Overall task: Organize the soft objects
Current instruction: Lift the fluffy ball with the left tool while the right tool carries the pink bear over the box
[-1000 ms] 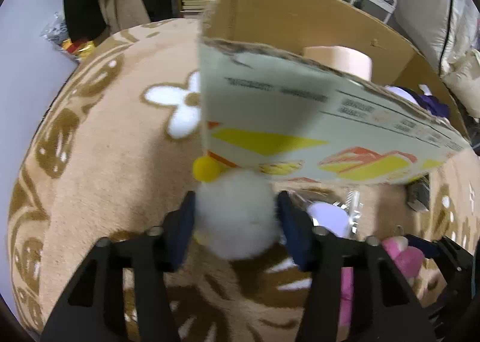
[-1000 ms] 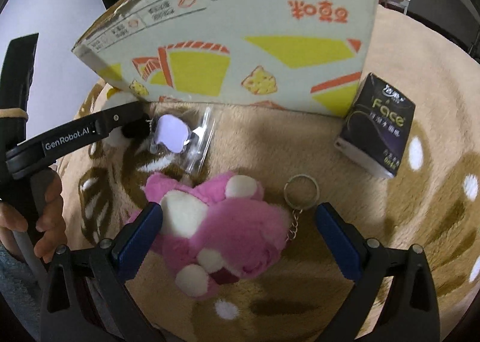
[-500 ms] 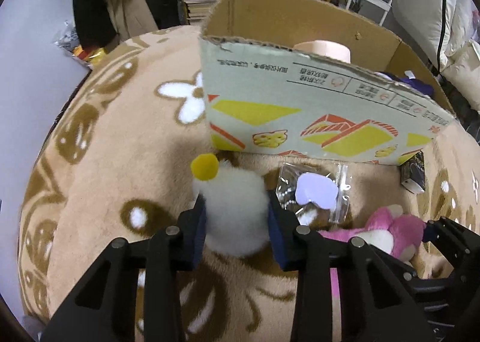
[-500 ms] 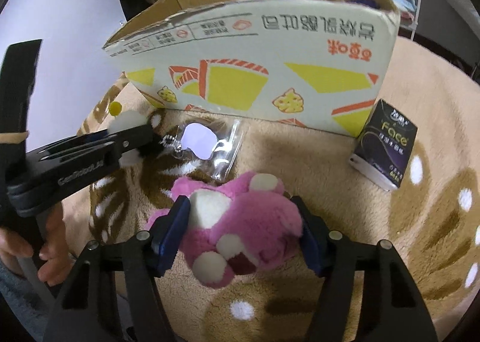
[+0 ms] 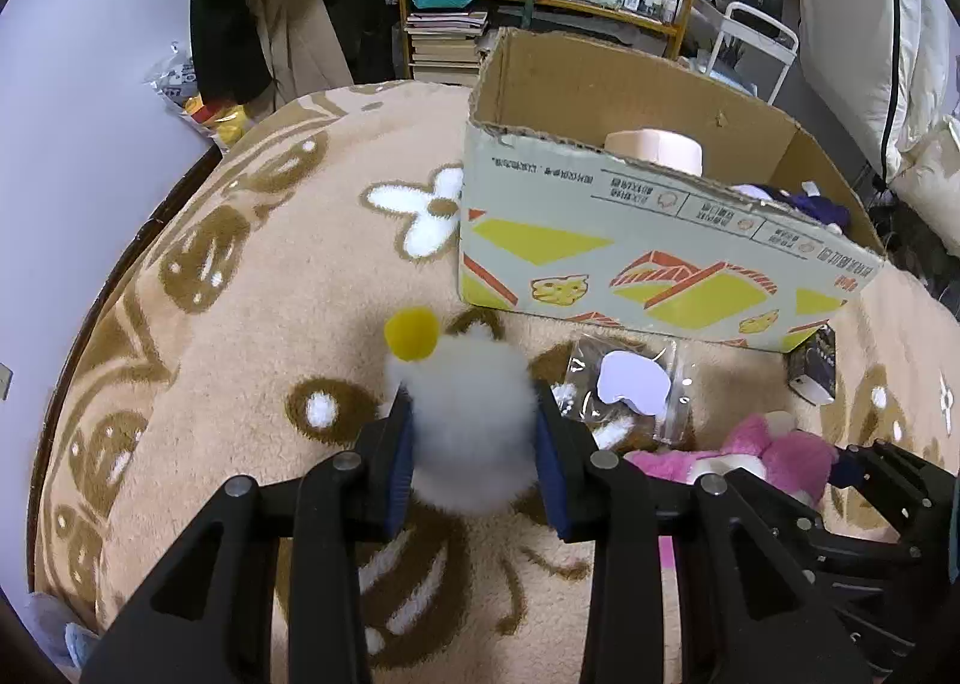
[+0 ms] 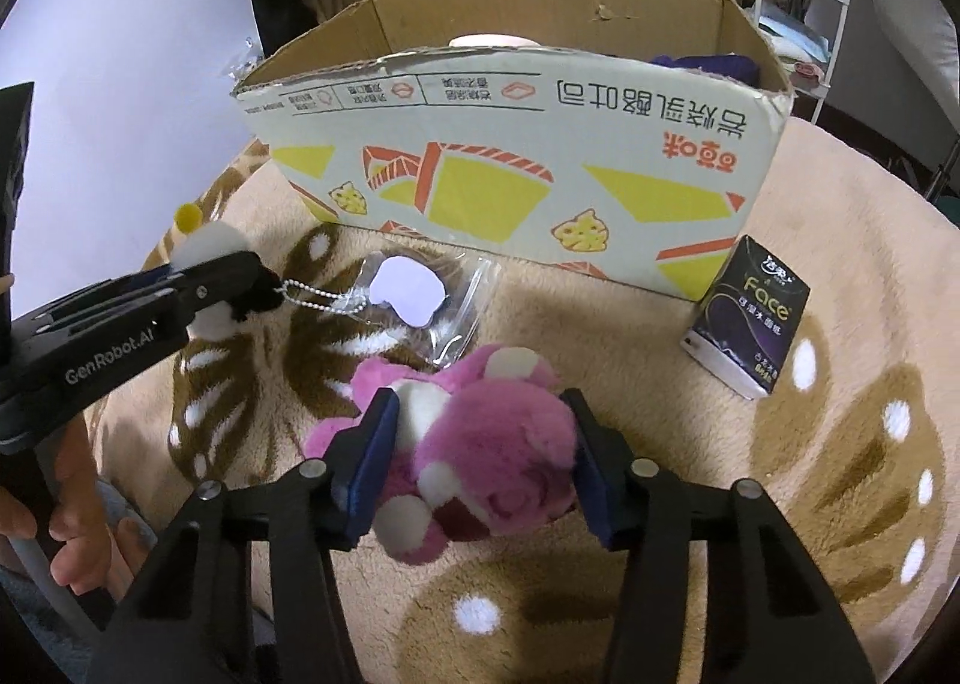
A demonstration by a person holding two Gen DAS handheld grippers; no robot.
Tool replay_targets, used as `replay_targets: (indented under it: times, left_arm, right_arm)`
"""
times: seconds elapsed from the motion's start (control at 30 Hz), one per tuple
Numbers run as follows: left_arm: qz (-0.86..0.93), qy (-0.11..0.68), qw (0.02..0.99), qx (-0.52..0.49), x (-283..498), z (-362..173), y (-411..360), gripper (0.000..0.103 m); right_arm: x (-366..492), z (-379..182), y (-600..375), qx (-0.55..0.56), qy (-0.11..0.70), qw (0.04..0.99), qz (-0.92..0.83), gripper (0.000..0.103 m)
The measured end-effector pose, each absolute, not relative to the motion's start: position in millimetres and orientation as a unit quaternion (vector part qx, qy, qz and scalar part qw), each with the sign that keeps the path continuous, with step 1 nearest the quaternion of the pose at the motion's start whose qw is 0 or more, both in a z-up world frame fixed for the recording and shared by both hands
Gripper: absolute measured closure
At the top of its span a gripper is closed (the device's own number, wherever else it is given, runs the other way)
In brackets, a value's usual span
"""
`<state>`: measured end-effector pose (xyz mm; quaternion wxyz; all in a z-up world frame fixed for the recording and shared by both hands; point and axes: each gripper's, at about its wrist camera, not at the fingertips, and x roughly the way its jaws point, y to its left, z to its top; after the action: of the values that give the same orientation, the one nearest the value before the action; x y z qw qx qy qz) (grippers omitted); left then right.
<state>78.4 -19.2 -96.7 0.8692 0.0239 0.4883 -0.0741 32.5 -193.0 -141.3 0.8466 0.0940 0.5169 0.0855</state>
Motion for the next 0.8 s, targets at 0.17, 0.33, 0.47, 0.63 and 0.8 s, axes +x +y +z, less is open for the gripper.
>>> replay_targets:
  times: [0.17,0.33,0.47,0.63,0.8]
  left_arm:
    - [-0.067,0.477,0.876,0.021,75.3,-92.6,-15.8,0.069]
    - [-0.065,0.475,0.878,0.013,75.4,-92.1,-13.9,0.07]
    - [-0.063,0.474,0.878,0.015,75.9,-92.3,-14.9,0.07]
    - [-0.064,0.468,0.882,0.015,76.4,-91.4,-15.7,0.07]
    - [-0.058,0.46,0.886,0.013,75.7,-89.3,-15.1,0.07]
  right_arm:
    - [29.5,-136.8,-194.1,0.092,0.508,0.853,0.081,0.051]
    - [27.0,-127.9,-199.9,0.091,0.494,0.861,0.072,0.054]
    - [25.3,-122.9,-207.4,0.096,0.488,0.865,0.066,0.059]
    - [28.1,-121.2,-210.8,0.103,0.484,0.866,0.067,0.061]
    - [30.0,-120.2,-208.4,0.099,0.477,0.871,0.062,0.061]
